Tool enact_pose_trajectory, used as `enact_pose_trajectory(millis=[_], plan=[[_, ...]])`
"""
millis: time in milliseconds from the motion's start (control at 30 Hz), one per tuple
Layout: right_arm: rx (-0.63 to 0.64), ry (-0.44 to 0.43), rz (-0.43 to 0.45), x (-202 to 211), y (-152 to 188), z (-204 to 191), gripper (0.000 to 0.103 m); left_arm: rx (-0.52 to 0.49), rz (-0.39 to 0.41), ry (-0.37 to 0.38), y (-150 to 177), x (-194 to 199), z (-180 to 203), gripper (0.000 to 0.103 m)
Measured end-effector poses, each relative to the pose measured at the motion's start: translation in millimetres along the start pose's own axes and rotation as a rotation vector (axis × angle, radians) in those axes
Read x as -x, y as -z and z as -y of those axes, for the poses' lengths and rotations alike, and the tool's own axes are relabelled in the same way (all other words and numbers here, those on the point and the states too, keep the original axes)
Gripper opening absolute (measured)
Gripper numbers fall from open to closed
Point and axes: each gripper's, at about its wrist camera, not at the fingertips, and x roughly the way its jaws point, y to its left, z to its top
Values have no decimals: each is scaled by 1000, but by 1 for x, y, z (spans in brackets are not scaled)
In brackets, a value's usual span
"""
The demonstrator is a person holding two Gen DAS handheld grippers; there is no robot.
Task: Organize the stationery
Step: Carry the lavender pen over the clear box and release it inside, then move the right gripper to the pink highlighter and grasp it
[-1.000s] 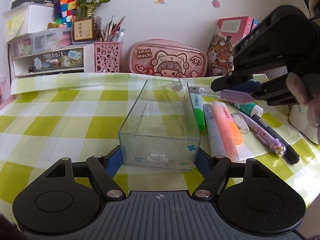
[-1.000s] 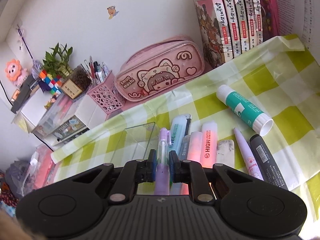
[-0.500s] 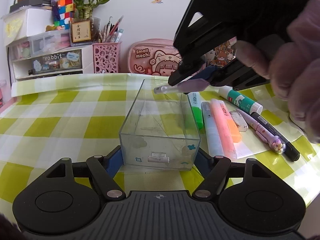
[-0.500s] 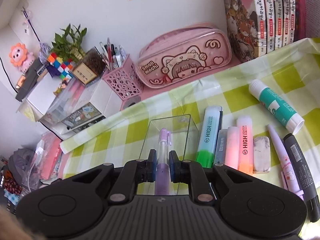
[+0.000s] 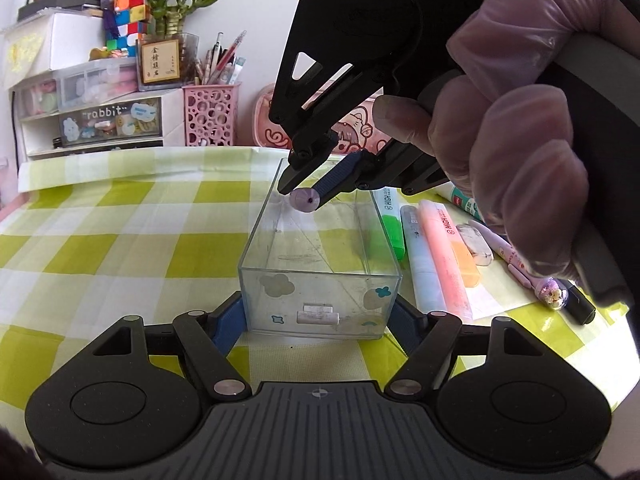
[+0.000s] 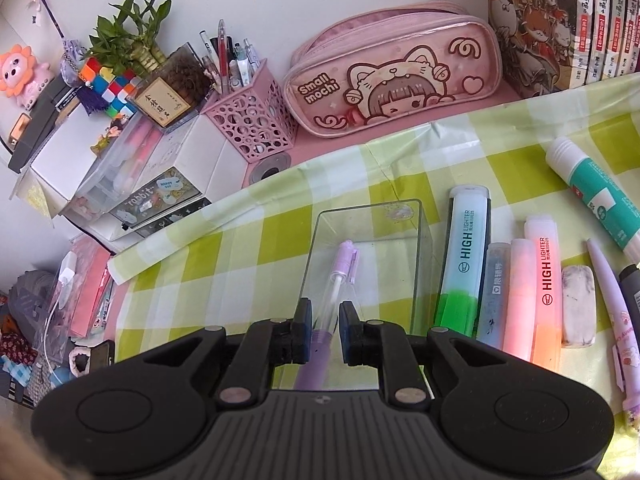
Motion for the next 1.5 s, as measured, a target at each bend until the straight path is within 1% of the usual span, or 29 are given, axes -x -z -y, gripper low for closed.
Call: enact_pose_trajectory(millis=[133, 267, 567, 767, 1000, 1133, 1267, 1500], plan=[[-9, -31, -4, 2, 1, 2, 19, 0, 0, 0, 0, 0, 0, 73], [4, -35, 10, 12, 2, 4, 21, 1, 3, 2, 0, 0, 1, 73], [22, -30, 90, 42, -1, 12, 35, 6, 15, 0, 1, 1, 1, 73], [9, -20, 144, 58, 2, 26, 43, 7, 24, -33, 0, 2, -2, 72], [-74, 8, 166, 62, 15, 62, 44, 12, 17, -26, 0, 1, -4, 72], [-79, 39, 190, 67, 30, 74, 44, 11, 14, -27, -1, 0, -4, 72], [-66, 47, 163, 62, 38, 79, 44, 11, 12, -24, -1, 1, -4, 73], [-46, 70, 163, 58, 41, 76, 43, 11, 10, -17, -1, 1, -4, 73]])
